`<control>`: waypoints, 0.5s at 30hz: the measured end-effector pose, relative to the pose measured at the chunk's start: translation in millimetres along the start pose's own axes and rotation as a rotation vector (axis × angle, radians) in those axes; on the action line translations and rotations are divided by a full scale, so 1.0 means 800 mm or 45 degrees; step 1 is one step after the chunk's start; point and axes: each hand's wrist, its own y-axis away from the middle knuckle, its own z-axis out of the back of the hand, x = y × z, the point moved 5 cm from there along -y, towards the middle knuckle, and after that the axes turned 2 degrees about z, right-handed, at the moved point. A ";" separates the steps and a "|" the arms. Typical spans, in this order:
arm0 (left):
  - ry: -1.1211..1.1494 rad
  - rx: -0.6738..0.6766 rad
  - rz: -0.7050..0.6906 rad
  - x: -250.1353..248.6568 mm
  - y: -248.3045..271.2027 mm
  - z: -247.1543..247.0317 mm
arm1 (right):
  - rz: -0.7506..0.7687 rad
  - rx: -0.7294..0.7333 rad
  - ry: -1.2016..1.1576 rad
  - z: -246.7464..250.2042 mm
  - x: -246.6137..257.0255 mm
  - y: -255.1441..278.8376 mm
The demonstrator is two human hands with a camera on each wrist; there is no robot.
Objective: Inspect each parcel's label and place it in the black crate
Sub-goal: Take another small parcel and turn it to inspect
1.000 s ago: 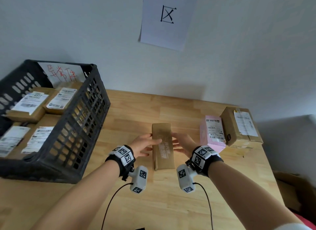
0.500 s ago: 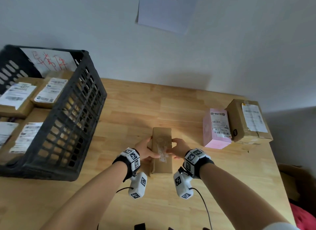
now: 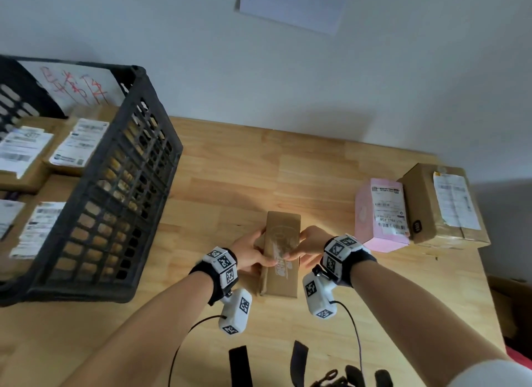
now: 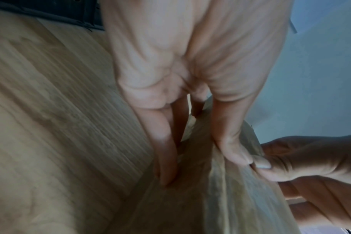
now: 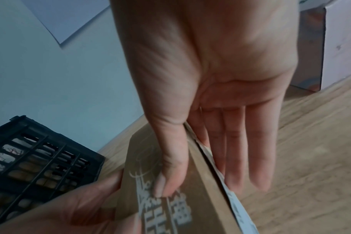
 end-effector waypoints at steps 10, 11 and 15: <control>0.180 -0.037 -0.039 -0.012 0.024 -0.007 | 0.063 -0.235 -0.237 -0.016 -0.017 0.038; 0.261 -0.041 -0.044 -0.011 0.023 -0.011 | 0.070 -0.274 -0.285 -0.012 -0.021 0.045; 0.612 -0.037 -0.039 -0.004 0.016 -0.041 | 0.132 -0.418 -0.409 0.006 -0.032 0.072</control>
